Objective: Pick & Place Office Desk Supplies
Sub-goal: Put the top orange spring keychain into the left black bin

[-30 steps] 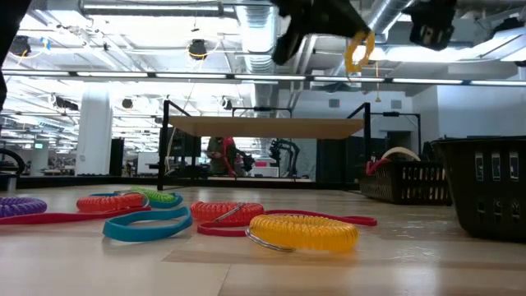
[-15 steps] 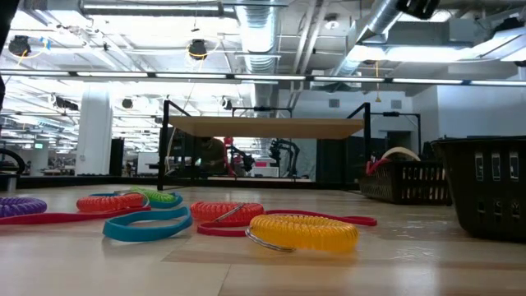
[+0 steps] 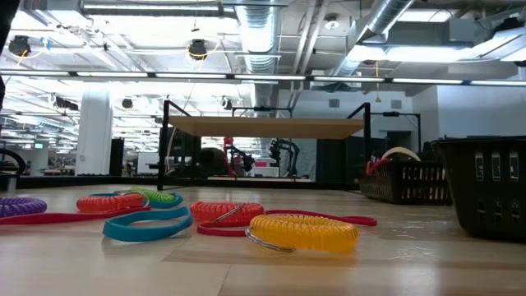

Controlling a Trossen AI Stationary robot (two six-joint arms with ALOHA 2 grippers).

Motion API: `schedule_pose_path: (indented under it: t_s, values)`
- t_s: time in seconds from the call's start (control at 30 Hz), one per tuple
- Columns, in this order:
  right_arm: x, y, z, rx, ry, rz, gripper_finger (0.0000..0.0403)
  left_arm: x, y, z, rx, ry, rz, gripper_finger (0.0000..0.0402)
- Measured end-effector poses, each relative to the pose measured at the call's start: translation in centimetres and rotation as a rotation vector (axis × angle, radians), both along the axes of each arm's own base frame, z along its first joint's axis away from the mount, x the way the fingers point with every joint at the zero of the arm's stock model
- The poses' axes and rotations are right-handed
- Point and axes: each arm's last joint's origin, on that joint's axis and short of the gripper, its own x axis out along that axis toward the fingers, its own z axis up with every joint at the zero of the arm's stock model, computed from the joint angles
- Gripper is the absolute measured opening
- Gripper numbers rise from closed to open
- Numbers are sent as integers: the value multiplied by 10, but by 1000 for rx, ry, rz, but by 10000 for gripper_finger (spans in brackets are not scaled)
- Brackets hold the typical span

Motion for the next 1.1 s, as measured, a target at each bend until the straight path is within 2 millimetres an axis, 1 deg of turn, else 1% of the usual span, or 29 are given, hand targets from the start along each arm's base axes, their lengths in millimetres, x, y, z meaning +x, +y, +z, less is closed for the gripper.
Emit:
schedule_pose_path:
  t_s: [0.23,0.5,0.67,0.87,0.97,1.1]
  values:
    - [0,0,0,0,-5,-2,228,0,-1,0,-20,9,-2,4]
    - [1,0,0,-2,-4,-3,228,0,-1,-2,-46,25,36,3]
    - [4,0,-2,-4,8,-3,228,0,-1,-2,-68,33,35,4]
    - [11,1,-5,-3,21,-5,227,8,-8,-15,-79,57,23,4]
    - [15,1,-7,-3,31,1,218,11,-11,-20,-88,64,18,4]
    - [19,2,-10,-5,45,6,185,12,-12,-25,-85,79,26,5]
